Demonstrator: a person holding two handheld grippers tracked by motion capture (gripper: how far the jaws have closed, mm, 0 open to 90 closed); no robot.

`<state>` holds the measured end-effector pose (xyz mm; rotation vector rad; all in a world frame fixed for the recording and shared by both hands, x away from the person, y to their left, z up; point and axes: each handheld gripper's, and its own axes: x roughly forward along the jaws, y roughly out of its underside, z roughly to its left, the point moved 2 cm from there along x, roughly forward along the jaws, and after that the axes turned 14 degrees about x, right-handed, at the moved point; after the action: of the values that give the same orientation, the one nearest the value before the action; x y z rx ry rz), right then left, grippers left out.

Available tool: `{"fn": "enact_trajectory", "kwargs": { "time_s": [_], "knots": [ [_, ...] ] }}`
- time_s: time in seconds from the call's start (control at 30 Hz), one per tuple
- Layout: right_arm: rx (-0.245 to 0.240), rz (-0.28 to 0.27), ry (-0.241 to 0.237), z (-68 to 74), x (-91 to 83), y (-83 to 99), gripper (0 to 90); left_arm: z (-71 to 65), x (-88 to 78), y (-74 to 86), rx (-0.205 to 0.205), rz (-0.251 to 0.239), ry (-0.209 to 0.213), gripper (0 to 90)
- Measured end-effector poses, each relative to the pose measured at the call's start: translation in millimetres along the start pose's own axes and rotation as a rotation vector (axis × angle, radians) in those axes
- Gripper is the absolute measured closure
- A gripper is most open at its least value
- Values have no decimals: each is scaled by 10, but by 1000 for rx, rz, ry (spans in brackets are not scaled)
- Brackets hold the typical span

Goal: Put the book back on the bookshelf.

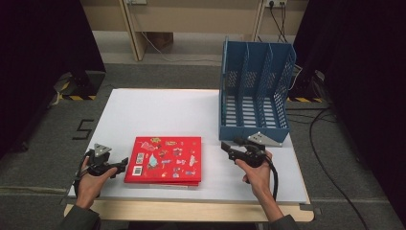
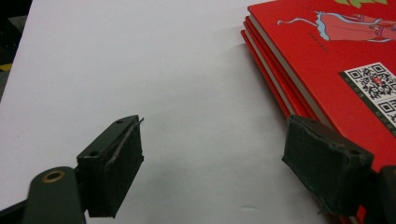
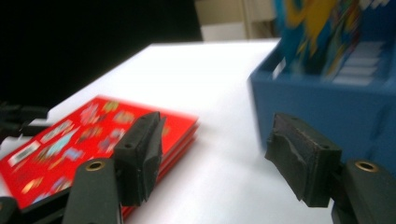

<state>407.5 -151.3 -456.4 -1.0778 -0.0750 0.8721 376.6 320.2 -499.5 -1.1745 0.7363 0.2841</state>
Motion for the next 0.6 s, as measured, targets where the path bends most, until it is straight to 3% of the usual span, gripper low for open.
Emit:
{"fn": "enact_trajectory", "kwargs": {
  "time_s": [0.17, 0.3, 0.43, 0.6],
  "knots": [
    [28, 22, -16, 41, 16, 156, 334, -25, -32, -7, 0, -11, 8, 188],
    [11, 42, -25, 99, 46, 255, 317, -64, -49, -22, 12, -17, 7, 199],
    [19, 88, -47, 178, 103, 400, 294, -92, -73, -35, -3, -30, 14, 203],
    [29, 147, -68, 281, 190, 569, 292, -125, -91, -45, 11, -24, 5, 262]
  ]
}}
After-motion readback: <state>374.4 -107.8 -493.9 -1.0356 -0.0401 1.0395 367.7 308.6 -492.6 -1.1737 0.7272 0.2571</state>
